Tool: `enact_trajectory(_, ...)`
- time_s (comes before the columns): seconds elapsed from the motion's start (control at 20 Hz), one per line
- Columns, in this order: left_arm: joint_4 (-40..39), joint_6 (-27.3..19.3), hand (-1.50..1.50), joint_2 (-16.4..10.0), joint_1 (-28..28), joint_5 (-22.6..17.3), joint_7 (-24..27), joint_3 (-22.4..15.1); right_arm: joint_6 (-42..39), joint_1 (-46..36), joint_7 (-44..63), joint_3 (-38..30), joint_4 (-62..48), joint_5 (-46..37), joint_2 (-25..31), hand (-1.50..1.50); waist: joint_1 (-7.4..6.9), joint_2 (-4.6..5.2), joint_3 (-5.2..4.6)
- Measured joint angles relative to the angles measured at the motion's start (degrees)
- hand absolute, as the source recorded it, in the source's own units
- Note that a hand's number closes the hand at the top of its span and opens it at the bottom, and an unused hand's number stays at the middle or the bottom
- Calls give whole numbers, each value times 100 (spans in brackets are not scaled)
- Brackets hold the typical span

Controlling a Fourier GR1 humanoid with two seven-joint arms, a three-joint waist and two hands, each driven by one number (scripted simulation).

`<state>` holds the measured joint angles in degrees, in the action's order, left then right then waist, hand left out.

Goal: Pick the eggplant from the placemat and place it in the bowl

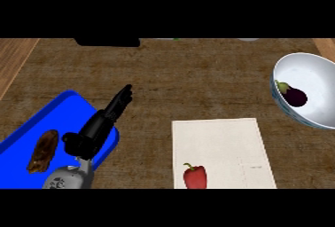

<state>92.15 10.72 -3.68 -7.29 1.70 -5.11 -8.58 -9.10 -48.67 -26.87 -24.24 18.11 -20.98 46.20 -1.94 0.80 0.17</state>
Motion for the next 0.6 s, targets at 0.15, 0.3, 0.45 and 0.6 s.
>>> enact_trajectory(0.15, -37, 24, 0, -32, -22, -27, 24, 62, -250, 158, -181, -318, -311, 245, 391, -150, 2, 18, 7)
enact_trajectory(0.3, -97, 51, 0, -31, -65, -40, 57, 76, -426, 348, -380, -557, -555, 415, 737, -150, -11, 45, 16)
enact_trajectory(0.45, -83, 33, 0, 11, -28, -6, 50, 18, -624, 524, -545, -768, -749, 576, 1013, -150, -40, 61, 28)
enact_trajectory(0.6, -40, 28, 0, 0, -35, 1, 40, 28, -895, 817, -833, -875, -878, 655, 1206, -150, -39, 71, 39)
